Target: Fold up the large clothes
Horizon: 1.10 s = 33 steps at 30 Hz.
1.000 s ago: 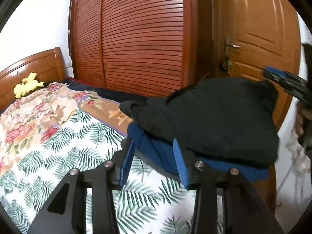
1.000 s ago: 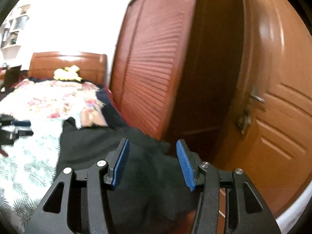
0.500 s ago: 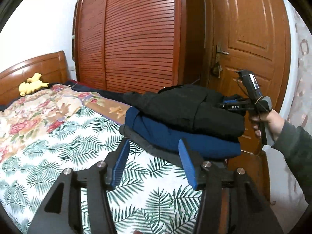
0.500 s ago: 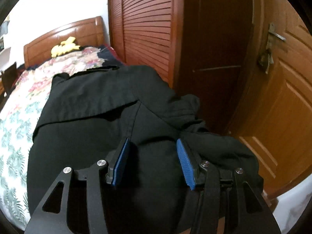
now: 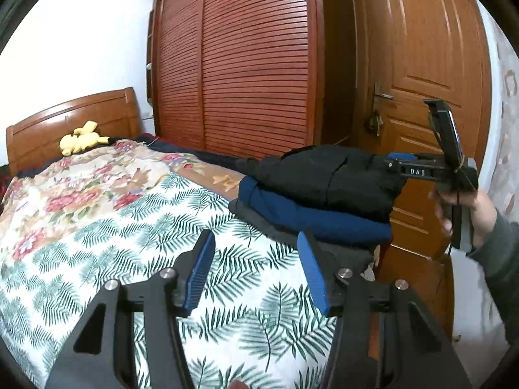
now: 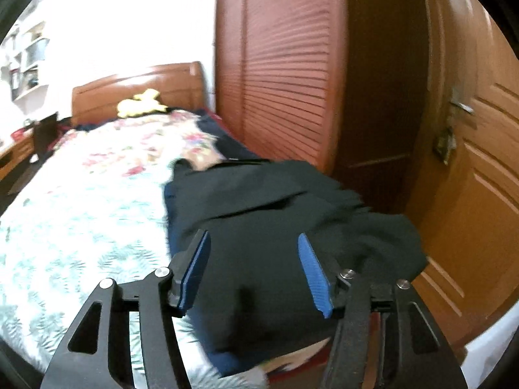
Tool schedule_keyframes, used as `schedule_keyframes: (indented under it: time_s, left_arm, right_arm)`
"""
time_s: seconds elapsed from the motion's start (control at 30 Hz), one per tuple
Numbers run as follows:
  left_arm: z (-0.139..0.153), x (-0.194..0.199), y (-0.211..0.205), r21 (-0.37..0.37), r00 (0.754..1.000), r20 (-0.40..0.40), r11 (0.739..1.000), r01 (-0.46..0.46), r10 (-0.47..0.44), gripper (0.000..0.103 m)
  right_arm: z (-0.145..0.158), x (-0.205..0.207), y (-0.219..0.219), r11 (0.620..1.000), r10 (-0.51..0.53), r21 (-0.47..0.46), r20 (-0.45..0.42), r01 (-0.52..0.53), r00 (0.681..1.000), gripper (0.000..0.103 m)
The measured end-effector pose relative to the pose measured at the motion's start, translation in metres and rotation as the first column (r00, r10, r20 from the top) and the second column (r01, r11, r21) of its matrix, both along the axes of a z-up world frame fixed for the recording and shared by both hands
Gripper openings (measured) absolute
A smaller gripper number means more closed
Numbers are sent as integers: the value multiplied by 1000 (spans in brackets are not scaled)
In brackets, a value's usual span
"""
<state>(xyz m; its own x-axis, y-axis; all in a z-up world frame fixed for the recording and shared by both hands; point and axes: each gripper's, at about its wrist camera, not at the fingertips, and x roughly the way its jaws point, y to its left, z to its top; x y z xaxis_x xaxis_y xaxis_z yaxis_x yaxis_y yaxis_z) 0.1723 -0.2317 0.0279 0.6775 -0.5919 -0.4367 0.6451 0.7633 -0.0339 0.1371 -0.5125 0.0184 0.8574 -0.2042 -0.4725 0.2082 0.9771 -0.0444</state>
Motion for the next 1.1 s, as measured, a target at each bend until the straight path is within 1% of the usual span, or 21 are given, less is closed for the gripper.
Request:
schedule_keyframes:
  time_s: [0.07,0.17,0.27,0.33,0.43,0.53,0.73,0.87,0.97,1.1]
  left_arm:
    - [1,-8,7,11,1000,7,1000,-25,24,52]
    - [1,-18,19,17,998,16,998,-65,64,52]
    - [-3,-21,31,1,995,-15,995,-97,97,52]
    - [-8,-21,37,1,993,-28,993,-119,119,52]
    - [-18,-18,47,-9,987,-36,988,-154,154,52]
    - [-31,-7,54,-7,982,-69,984,-180,179,52]
    - [-58,5,78,0,969,-109,975,-223,222,52]
    - [-73,2,100,25,952,-120,960,-280,281,52]
    - [-80,-10,123,46,933,-112,939,-340,343,52]
    - [-84,-25,151,49,905,-114,912,-406,409,52]
  right_arm:
    - [-2,-7,20,1000,25,-2,12,-25,1000,65]
    - [-6,-12,44,998,62,5,10,-62,998,68]
    - [-8,-17,63,997,79,-4,16,-79,997,73]
    - [-11,-18,76,997,75,-22,11,-75,997,73]
    - [-17,-19,93,994,106,-15,17,-106,994,73]
    - [-27,-17,112,991,134,-15,18,-133,991,73]
    - [-57,-11,154,983,184,-3,6,-184,983,74]
    - [-80,-3,180,972,234,40,-7,-233,972,74]
    - [-94,0,202,959,278,70,-18,-276,961,73]
    - [-101,-3,224,943,324,94,-17,-321,946,74]
